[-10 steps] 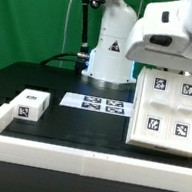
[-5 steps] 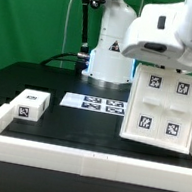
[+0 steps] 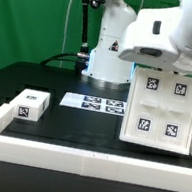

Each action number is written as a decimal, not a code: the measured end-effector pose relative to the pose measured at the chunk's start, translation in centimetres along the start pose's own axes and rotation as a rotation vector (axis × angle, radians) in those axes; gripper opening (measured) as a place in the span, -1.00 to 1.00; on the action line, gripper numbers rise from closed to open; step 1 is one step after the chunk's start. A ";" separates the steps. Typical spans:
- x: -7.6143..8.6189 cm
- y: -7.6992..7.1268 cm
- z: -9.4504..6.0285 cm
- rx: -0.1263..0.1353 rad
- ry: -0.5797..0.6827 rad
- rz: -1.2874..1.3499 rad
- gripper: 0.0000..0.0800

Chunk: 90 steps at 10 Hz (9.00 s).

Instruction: Assemble cabinet

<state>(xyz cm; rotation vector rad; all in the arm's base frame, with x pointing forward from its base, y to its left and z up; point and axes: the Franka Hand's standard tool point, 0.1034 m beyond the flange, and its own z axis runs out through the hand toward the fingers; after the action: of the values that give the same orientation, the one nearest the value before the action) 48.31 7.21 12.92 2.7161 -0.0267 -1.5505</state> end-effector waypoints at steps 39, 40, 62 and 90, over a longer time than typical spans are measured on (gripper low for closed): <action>-1.6 -0.1 8.7 -0.097 0.615 -0.116 0.99; -1.6 0.0 8.7 -0.097 0.616 -0.116 0.99; 3.8 23.0 9.1 -0.113 0.837 -0.186 0.99; 0.1 17.2 5.9 -0.104 0.861 -0.256 0.42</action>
Offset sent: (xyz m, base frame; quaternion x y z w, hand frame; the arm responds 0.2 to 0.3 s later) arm 0.0000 0.0000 0.0000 0.0000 0.0000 0.0000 1.0000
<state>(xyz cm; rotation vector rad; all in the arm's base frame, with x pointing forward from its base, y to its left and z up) 43.13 -9.96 10.17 3.1198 0.4019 -0.2722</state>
